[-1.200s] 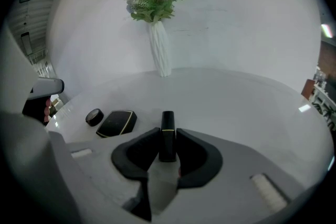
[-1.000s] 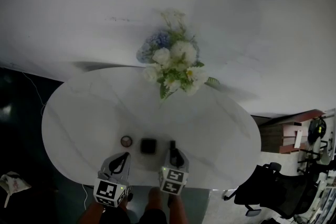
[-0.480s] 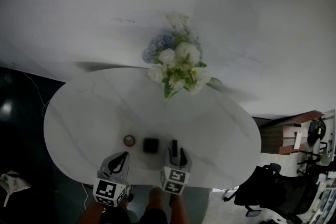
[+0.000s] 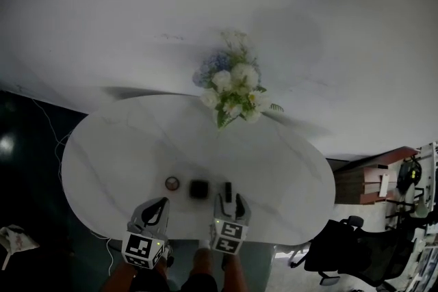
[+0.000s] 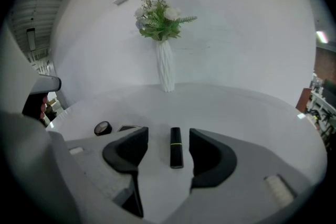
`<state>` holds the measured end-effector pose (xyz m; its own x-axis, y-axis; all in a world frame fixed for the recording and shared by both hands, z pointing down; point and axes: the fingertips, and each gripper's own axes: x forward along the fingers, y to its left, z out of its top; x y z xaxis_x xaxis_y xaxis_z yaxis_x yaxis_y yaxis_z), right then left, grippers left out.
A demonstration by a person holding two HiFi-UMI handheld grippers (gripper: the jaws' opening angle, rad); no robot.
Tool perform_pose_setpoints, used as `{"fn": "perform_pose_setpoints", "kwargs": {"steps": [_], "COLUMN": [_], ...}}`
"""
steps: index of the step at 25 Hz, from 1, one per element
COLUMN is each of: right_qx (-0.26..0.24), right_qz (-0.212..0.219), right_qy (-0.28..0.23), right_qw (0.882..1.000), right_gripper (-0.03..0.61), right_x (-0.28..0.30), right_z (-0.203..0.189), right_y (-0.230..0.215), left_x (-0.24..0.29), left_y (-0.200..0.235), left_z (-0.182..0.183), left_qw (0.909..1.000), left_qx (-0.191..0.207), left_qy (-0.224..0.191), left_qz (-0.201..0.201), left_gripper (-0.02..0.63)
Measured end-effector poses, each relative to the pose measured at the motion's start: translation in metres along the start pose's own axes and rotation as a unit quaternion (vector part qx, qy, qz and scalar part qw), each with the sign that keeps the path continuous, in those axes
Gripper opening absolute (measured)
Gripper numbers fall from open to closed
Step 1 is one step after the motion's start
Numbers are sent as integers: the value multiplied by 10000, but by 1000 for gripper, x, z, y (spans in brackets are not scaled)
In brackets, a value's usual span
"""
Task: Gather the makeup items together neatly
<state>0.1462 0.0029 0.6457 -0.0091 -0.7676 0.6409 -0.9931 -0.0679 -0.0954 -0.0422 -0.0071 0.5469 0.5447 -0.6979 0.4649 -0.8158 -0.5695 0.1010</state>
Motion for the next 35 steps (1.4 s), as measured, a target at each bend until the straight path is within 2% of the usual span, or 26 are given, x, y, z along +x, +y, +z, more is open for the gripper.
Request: {"fn": "perform_pose_setpoints", "kwargs": {"steps": [6, 14, 18, 23, 30, 35], "right_qx": [-249, -482, -487, -563, -656, -685], "right_qz": [7, 119, 11, -204, -345, -404], "right_qy": [-356, -1302, -1775, -2161, -2392, -2401], "right_qw": [9991, 9902, 9829, 9745, 9681, 9675], "right_gripper": [249, 244, 198, 86, 19, 6], "right_x": [-32, -104, -144, -194, -236, -252], "right_z": [36, 107, 136, 149, 140, 125], "right_y": [7, 30, 38, 51, 80, 98], "left_x": [-19, -57, -76, -104, -135, -146], "left_y": [1, 8, 10, 7, 5, 2], "left_z": [33, 87, 115, 135, 134, 122], "left_qw": [9992, 9950, 9906, 9856, 9814, 9810], "left_qx": [112, 271, 403, 554, 691, 737], "left_qy": [-374, -960, -1298, -1566, -1695, -1626], "left_qz": [-36, -83, -154, -324, -579, -763], "left_gripper": [11, 11, 11, 11, 11, 11]}}
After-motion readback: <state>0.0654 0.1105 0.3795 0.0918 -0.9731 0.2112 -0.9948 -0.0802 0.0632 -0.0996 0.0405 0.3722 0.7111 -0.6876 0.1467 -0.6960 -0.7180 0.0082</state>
